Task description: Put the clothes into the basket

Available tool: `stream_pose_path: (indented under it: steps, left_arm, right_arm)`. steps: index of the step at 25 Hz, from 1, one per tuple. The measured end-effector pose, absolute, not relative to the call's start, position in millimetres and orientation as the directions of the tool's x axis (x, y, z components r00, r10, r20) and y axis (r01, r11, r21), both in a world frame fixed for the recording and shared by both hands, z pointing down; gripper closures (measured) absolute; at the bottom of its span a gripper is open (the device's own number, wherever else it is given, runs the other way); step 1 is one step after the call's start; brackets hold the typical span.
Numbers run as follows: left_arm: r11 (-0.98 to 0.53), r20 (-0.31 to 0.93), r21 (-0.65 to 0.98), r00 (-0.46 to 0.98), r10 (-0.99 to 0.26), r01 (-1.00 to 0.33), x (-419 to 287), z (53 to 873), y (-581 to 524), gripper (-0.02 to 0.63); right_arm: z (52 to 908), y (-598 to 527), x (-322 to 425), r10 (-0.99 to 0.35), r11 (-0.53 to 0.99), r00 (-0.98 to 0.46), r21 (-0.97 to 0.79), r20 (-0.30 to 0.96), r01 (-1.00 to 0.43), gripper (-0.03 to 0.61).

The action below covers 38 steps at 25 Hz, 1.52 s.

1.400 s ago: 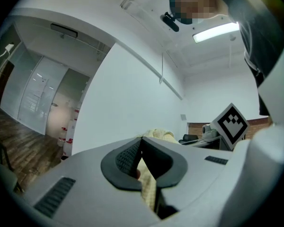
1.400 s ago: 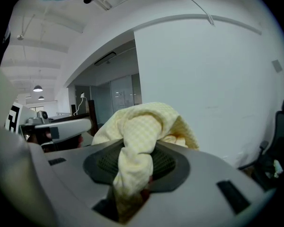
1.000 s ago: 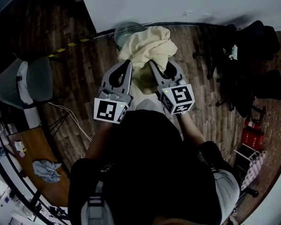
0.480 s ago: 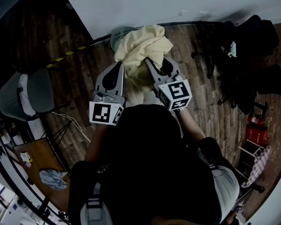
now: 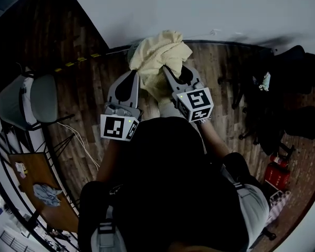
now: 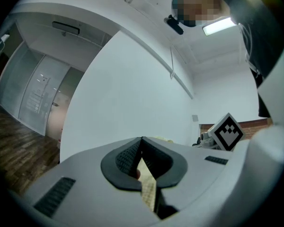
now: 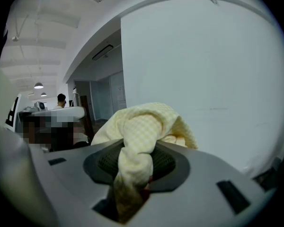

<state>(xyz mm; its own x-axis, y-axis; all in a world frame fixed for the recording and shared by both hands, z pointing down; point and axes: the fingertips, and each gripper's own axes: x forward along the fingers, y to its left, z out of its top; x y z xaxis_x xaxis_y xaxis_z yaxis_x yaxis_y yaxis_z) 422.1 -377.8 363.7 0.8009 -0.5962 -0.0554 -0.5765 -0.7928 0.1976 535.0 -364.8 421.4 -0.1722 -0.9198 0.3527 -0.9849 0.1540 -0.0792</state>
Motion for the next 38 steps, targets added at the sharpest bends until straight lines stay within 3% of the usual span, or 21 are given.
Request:
stream_pose_path:
  steps: [15,38]
  left_arm:
    - [-0.587,0.003,0.203,0.599,-0.8,-0.784,511,382,-434,0.6]
    - [-0.656,0.135,0.287,0.707,-0.694,-0.698,540,507,-485,0.6]
  right_arm:
    - [474,-452,625,-0.797,0.393,-0.407,-0.129,0.446,-0.911,0.428]
    - [658,-453,627,-0.657,0.233,-0.315,-0.213,0.685,-0.949,0.426]
